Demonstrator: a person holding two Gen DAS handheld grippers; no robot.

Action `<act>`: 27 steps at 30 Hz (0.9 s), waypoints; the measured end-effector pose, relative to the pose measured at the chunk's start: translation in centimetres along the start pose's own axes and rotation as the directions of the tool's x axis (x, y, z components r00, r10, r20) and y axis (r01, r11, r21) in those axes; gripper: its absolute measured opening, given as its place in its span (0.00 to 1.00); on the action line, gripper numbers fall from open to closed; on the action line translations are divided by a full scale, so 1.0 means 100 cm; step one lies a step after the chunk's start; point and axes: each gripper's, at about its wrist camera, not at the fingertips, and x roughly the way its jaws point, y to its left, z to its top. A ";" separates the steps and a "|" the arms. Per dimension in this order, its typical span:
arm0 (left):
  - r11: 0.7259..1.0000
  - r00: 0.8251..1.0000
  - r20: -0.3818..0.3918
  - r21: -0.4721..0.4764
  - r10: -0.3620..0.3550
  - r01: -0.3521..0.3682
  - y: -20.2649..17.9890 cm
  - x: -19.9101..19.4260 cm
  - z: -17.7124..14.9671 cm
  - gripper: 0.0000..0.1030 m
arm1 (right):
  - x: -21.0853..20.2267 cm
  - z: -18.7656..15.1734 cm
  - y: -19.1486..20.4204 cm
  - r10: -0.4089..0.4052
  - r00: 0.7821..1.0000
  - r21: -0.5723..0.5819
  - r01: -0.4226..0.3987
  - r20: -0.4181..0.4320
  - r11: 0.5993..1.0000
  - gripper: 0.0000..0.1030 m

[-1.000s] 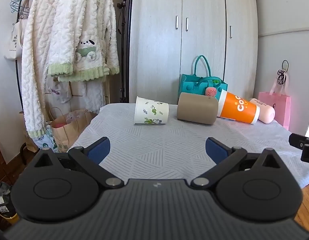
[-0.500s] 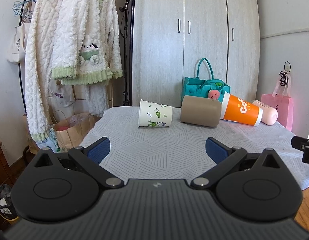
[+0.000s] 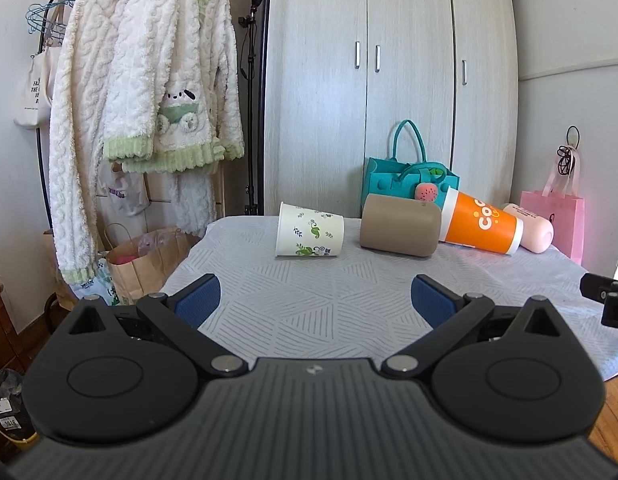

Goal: Flip cup upright

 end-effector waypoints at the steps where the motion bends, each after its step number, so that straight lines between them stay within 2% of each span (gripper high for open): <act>1: 1.000 1.000 0.000 -0.004 -0.005 0.005 0.001 -0.001 0.000 1.00 | 0.000 0.000 0.000 0.000 1.000 -0.001 0.000 0.001 1.000 0.98; 27: 1.000 1.000 -0.012 -0.019 -0.016 0.016 0.000 0.000 -0.001 1.00 | 0.000 -0.002 0.002 0.003 1.000 0.006 -0.003 -0.013 1.000 0.98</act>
